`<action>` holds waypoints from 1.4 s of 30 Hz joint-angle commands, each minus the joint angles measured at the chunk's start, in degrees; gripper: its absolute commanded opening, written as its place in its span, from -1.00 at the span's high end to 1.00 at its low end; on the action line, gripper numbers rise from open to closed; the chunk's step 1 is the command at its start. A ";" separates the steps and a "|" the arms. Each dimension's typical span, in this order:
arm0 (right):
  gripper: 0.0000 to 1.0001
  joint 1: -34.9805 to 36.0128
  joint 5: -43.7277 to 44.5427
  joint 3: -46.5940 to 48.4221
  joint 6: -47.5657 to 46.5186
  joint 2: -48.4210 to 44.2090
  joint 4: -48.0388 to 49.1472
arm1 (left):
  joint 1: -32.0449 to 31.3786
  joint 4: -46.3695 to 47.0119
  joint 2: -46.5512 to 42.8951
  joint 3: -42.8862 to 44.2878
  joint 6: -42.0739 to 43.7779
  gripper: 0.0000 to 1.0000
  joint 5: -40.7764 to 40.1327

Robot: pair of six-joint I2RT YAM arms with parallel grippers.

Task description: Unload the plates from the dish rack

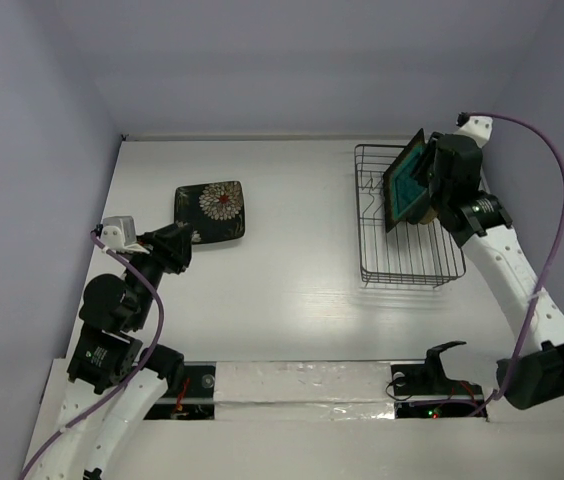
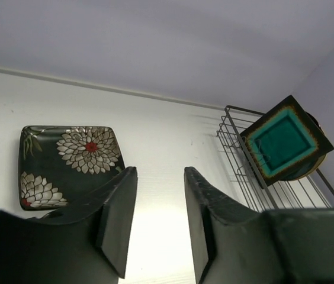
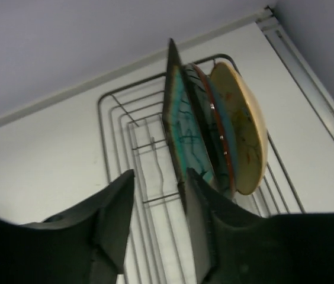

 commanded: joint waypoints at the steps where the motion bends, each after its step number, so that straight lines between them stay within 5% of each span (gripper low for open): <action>1: 0.05 -5.37 -5.61 0.01 -3.06 3.00 -2.19 | -0.39 2.34 -0.52 0.21 -0.06 0.29 -0.02; 11: 0.09 -12.42 -16.33 15.56 -6.58 19.08 -5.69 | -0.92 2.78 0.35 0.03 0.11 0.15 0.50; 35: 0.16 -13.48 -18.37 15.30 -7.98 28.85 -6.39 | -0.92 3.13 1.67 -0.06 0.20 0.09 0.68; 37: 0.24 -13.48 -19.34 16.35 -8.42 29.37 -7.70 | -0.92 3.04 1.76 -0.06 0.20 0.09 0.77; 42: 0.91 -13.48 -18.37 16.70 -9.30 28.06 -7.71 | -0.39 3.13 1.68 -0.06 0.20 0.08 0.77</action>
